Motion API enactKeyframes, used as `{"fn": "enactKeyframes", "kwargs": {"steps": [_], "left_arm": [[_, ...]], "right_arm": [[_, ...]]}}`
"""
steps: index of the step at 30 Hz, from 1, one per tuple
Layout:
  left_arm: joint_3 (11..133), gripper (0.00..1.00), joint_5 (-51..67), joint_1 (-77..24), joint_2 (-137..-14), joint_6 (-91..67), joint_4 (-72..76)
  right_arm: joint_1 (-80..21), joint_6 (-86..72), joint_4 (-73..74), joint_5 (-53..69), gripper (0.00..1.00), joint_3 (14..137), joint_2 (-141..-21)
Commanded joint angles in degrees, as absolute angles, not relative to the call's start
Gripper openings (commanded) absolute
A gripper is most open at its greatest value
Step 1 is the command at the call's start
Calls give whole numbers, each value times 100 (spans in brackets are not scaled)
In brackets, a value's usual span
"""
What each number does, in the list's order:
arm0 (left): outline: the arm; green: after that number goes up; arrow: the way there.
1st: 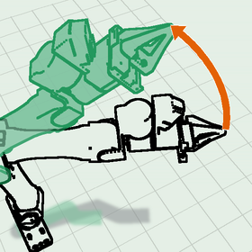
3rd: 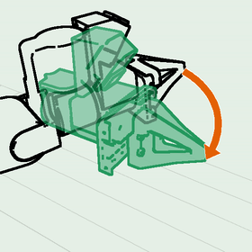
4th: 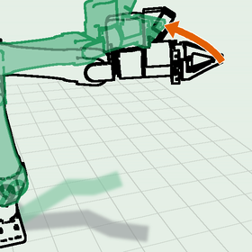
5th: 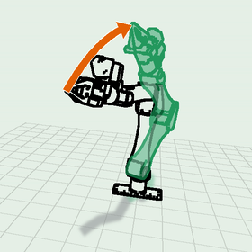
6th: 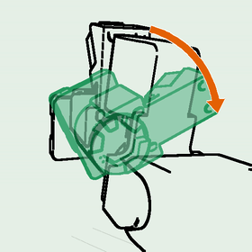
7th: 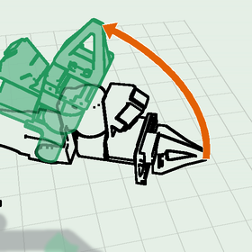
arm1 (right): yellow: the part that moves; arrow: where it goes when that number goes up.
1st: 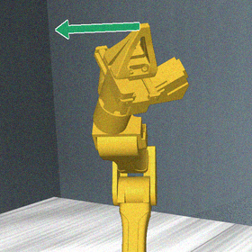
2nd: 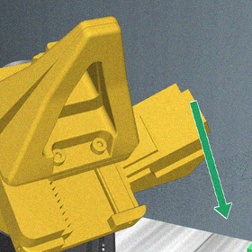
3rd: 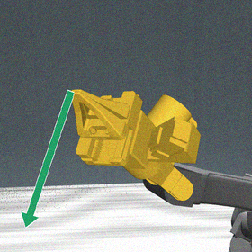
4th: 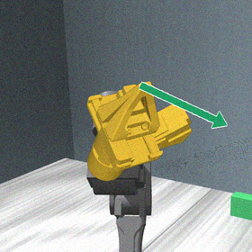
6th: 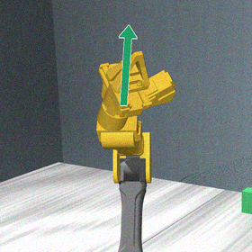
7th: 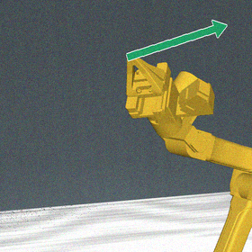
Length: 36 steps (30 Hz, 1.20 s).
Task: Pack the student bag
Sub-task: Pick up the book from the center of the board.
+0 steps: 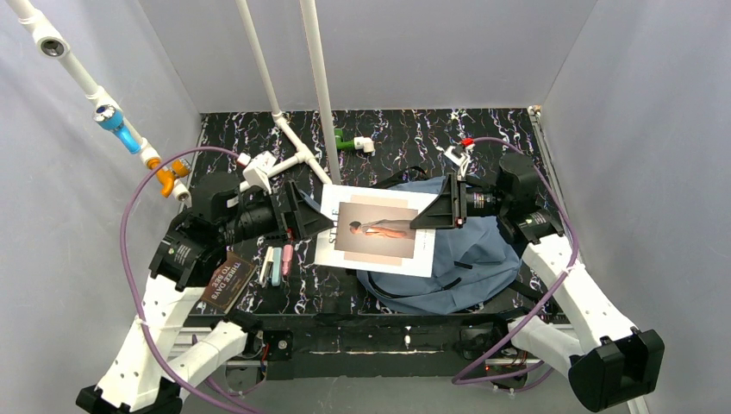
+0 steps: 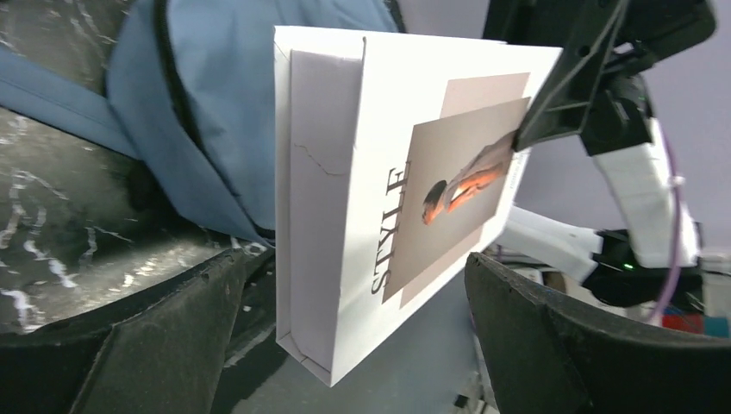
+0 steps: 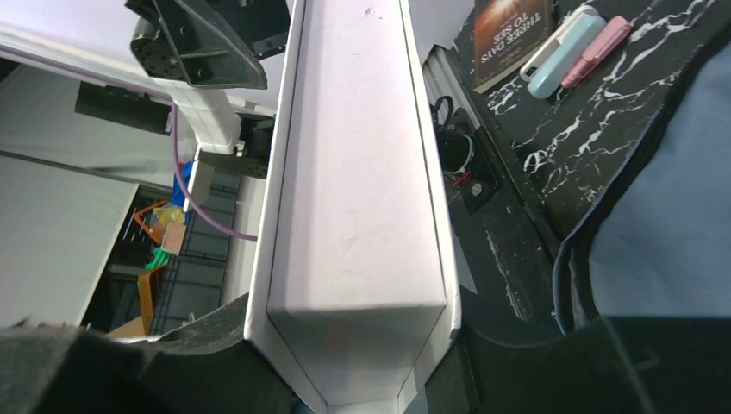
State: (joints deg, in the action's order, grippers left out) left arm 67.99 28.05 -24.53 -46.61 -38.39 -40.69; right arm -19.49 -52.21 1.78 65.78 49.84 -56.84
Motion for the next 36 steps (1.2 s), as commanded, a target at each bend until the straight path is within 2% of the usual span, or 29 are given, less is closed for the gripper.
{"fn": "enactKeyframes", "kwargs": {"steps": [1, 14, 23, 30, 36], "left_arm": [[6938, 98, 3586, -2430, -4540, -4413, -3857], [6591, 98, 4336, -2429, -4053, -5001, -2682], [7022, 98, 4216, -2428, -3889, -4746, -3024], [6396, 98, 5059, -2426, -3911, -6009, -1375], [6296, 96, 5233, -2428, -3929, -6268, -940]], "right_arm": [[-1924, -5651, -522, 6943, 26, 5405, -5398], [-2163, -6170, -1195, 7047, 25, 5830, -5307], [-2210, -6224, -1167, 7141, 23, 6204, -5227], [-2224, -6299, -1277, 7142, 23, 6407, -5338], [-2224, -6319, -1376, 7044, 23, 6329, -5423]]}}
